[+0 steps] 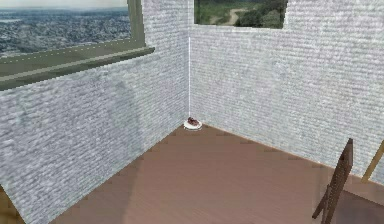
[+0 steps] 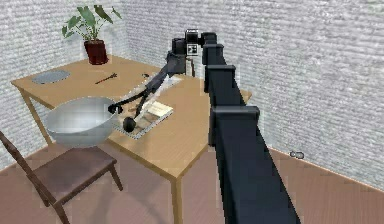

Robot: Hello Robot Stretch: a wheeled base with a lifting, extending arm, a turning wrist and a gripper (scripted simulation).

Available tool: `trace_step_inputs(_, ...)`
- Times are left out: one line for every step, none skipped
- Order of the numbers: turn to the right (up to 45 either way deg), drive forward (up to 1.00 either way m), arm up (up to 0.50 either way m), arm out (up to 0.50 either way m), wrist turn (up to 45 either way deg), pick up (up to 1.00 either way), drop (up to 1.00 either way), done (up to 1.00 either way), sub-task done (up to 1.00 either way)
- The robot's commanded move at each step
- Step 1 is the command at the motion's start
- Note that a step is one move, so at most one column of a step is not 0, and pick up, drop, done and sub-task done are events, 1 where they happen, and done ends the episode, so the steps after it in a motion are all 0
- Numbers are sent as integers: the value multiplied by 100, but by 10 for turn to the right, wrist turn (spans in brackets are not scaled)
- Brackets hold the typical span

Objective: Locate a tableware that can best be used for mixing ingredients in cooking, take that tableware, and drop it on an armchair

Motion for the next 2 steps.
trace_step_inputs(0,0,0,-48,0,0,0,0,0)
trace_step_inputs(-450,0,0,0,0,0,0,0,0)
